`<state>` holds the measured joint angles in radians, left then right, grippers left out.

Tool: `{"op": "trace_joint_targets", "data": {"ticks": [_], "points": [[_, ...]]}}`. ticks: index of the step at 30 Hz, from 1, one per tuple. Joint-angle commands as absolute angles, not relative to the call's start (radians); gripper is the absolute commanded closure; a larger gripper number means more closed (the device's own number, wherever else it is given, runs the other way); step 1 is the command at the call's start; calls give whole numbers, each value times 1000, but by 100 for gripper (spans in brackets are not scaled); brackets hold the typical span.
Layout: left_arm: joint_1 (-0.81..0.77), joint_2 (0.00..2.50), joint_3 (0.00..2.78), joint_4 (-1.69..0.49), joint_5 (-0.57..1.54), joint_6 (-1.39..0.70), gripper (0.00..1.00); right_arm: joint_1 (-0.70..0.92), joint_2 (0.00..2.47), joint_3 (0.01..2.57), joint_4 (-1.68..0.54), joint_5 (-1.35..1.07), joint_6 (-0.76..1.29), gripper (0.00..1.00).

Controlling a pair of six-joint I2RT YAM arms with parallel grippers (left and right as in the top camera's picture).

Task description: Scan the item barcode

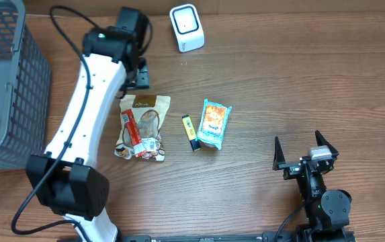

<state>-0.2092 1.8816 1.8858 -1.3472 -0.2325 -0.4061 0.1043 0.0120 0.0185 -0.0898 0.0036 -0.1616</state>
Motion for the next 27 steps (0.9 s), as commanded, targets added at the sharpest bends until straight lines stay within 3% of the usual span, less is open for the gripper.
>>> {"op": "trace_joint_targets", "data": {"ticks": [1,6,15,19,21,27], "points": [[-123,1876,1895,-1350,-244,-357,42,99,3,8,-84,-1,-165,0],[1,1876,1895,-1348,-142,-245,46,99,3,8,-84,-1,-165,0],[152,1877,1884,-1333,78,-134,39,99,3,8,-80,-1,-166,0],[157,1877,1882,-1330,109,-119,27,100,3,8,-16,-88,-118,0],[156,1877,1882,-1331,109,-119,0,100,3,8,27,-154,-21,0],[156,1877,1882,-1331,104,-119,0,100,3,8,43,-231,185,0]]}}
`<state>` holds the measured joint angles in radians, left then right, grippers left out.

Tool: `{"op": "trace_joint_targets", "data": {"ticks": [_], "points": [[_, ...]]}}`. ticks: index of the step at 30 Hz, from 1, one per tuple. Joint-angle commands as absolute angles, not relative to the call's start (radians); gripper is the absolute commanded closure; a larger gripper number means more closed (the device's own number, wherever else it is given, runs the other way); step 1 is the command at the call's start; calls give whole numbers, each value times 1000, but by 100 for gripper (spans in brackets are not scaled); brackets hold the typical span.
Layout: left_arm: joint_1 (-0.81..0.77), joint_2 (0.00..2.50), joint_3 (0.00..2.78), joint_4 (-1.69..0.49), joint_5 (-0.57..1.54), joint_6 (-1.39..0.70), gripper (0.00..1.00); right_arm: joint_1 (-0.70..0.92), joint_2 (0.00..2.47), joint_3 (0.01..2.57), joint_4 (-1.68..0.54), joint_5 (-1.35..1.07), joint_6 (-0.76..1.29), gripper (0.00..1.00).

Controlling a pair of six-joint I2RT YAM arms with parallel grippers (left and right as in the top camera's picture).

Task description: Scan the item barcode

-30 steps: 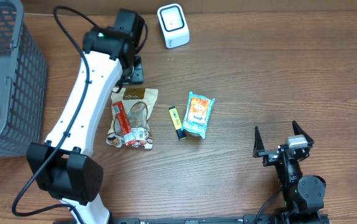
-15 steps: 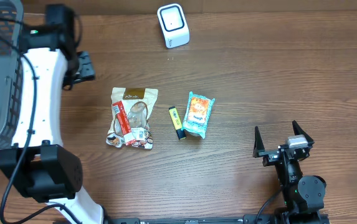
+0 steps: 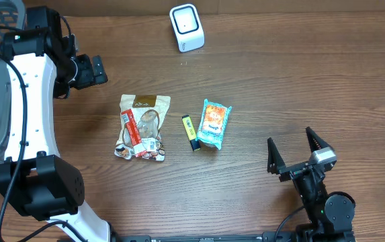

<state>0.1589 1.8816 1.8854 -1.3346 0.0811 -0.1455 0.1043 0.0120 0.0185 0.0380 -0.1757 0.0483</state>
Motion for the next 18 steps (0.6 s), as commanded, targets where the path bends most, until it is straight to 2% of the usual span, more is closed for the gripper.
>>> {"op": "trace_joint_targets", "data": {"ticks": [1,8,13,18], "points": [[156,1877,1882,-1331,104,-119,0,100,3,8,39,-231,206,0],[156,1877,1882,-1331,104,-119,0,100,3,86,-42,-233,262,0],[156,1877,1882,-1331,104,-119,0,99,53,297,-209,-180,258,0],[157,1877,1882,-1331,102,-119,0,100,230,554,-363,-166,258,0]]}}
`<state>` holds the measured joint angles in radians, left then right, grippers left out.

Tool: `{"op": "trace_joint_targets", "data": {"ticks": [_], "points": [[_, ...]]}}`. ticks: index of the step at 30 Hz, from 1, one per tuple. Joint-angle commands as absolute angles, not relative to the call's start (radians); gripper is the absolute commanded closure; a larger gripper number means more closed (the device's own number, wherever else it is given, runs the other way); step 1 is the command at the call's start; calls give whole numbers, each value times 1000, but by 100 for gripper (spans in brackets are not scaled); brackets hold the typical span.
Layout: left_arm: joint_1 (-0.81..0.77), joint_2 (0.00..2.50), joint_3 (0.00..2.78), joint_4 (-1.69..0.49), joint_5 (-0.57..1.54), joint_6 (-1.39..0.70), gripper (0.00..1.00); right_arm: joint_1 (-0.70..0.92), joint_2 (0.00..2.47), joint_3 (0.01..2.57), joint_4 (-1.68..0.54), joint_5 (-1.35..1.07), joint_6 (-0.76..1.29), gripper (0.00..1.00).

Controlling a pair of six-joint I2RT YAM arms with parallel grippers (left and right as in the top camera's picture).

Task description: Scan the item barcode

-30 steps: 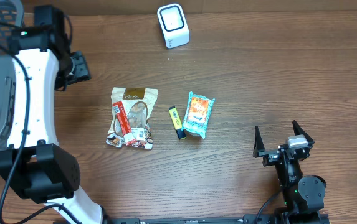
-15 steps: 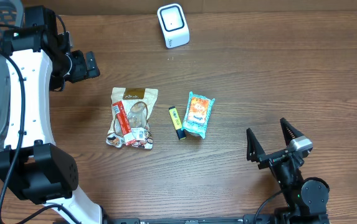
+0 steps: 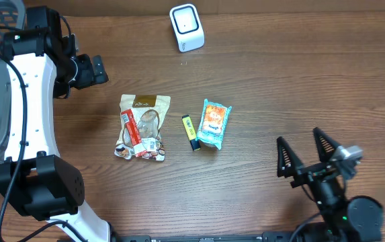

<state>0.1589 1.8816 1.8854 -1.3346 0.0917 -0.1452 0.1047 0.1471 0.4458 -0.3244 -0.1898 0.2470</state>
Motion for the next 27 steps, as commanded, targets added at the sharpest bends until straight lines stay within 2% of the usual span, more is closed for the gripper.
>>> {"op": "trace_joint_targets", "data": {"ticks": [1,11,18,19,20,22,24,27], "points": [[157,1877,1882,-1330,102,-119,0,100,285,614,-402,-167,258,0],[157,1877,1882,-1331,102,-119,0,100,920,1144,-862,-363,260,0],[157,1877,1882,-1330,102,-119,0,100,1259,1208,-846,-777,263,0],[157,1877,1882,-1331,102,-119,1,100,1296,1208,-843,-802,268,8],[157,1877,1882,-1331,102,-119,0,101,1330,1208,-843,-815,282,25],[157,1877,1882,-1331,102,-119,0,112,1394,1205,-849,-813,306,47],[157,1877,1882,-1331,102,-119,0,141,1448,1201,-852,-788,307,54],[157,1877,1882,-1331,102,-119,0,212,1501,1201,-852,-677,316,54]]}}
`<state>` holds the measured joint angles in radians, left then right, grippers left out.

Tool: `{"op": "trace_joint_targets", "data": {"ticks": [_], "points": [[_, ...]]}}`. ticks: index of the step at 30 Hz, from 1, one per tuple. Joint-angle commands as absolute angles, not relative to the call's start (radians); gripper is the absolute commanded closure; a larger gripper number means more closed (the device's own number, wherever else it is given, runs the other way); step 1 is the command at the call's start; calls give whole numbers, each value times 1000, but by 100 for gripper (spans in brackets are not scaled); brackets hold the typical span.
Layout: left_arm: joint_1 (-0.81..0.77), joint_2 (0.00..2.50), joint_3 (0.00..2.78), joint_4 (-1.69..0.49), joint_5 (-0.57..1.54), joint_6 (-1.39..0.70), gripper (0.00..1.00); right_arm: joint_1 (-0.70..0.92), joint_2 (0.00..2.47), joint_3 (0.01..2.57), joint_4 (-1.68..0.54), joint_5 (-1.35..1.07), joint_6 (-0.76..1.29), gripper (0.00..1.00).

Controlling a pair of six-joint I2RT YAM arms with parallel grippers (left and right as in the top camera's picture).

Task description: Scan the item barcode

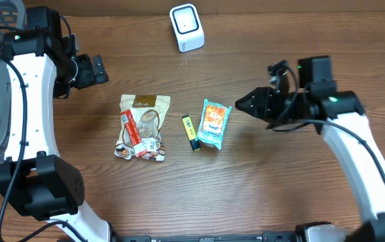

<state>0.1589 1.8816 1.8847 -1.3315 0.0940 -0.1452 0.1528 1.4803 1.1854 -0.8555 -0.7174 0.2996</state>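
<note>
The white barcode scanner [187,27] stands at the back of the table. Three items lie mid-table: a tan snack bag with a red packet on it [142,126], a small yellow item [190,132] and a teal-and-orange packet [214,123]. My right gripper [240,104] hovers just right of the teal packet and points left at it. Its fingers show as one dark wedge, so the gap cannot be read. My left gripper [99,69] hangs at the far left, up and left of the snack bag, open and holding nothing.
A grey mesh basket [1,94] fills the left edge, partly behind the left arm. Bare wood lies right of and in front of the items. The right arm [353,148] stretches from the front right corner over the table.
My right arm has gone from low at the front right, fingers spread and pointing away, to beside the teal packet with its tip toward it. The left arm and the items have not moved.
First my left gripper was just above the snack bag and my right gripper rested open at the front right. Then the left gripper stood far left near the basket and stayed there. The right gripper rose a little at the front, and now sits by the teal packet.
</note>
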Motion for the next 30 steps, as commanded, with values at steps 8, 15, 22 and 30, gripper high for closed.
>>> {"op": "trace_joint_targets", "data": {"ticks": [8,15,22,30], "points": [[157,1877,1882,-1331,102,-119,0,421,1528,1202,-801,-248,424,54],[157,1877,1882,-1331,102,-119,0,553,1528,1202,-735,-26,495,54],[157,1877,1882,-1331,102,-119,0,579,1528,1201,-746,85,562,59],[157,1877,1882,-1331,102,-119,0,562,1548,1197,-776,-30,580,61]]}}
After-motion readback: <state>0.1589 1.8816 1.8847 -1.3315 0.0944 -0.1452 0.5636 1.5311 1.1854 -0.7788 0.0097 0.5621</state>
